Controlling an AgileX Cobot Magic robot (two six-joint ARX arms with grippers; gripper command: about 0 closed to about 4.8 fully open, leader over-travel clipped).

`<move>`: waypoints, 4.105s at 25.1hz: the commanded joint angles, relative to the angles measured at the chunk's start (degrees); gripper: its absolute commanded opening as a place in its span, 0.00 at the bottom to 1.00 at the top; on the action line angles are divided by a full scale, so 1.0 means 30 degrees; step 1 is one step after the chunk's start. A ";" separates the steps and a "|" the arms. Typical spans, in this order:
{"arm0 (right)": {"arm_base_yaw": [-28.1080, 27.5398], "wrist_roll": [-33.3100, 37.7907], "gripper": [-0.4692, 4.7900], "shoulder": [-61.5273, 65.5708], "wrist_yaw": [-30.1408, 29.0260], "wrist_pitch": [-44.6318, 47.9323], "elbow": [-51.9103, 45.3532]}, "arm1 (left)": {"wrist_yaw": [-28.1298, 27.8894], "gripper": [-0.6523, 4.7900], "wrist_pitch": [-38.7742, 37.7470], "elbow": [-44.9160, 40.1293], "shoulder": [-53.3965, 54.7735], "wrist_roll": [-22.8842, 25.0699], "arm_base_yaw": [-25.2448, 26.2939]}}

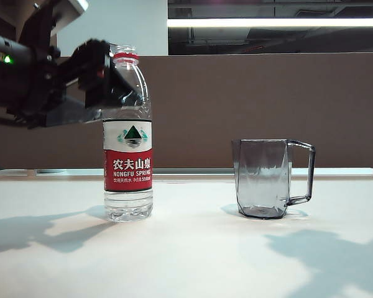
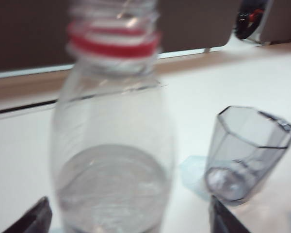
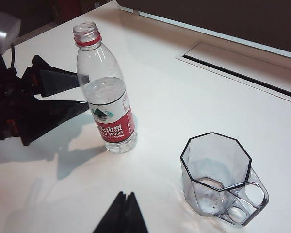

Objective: Pick up the mineral water bottle with the left hand on the table and pour water into the mug until it's half full.

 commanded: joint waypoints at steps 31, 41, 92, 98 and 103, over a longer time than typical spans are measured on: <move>-0.0015 -0.0073 0.07 -0.0073 -0.0087 0.0328 0.0109 | 0.0022 0.93 0.4473 0.1311 0.4539 0.0495 0.0729; -0.0022 -0.0073 0.07 -0.0066 -0.0080 0.0335 0.0109 | 0.0022 0.92 0.4466 0.2208 0.5974 0.0393 0.0699; -0.0022 -0.0066 0.07 -0.0066 -0.0087 0.0328 0.0109 | 0.0022 0.45 0.1326 0.5559 0.6572 0.1632 0.0262; -0.0022 -0.0073 0.07 -0.0066 -0.0080 0.0335 0.0109 | 0.0022 0.45 0.0189 0.7745 0.6747 0.2718 0.0262; -0.0022 -0.0073 0.07 -0.0066 -0.0080 0.0335 0.0109 | 0.0022 0.45 0.0160 0.9224 0.8029 0.2871 0.0262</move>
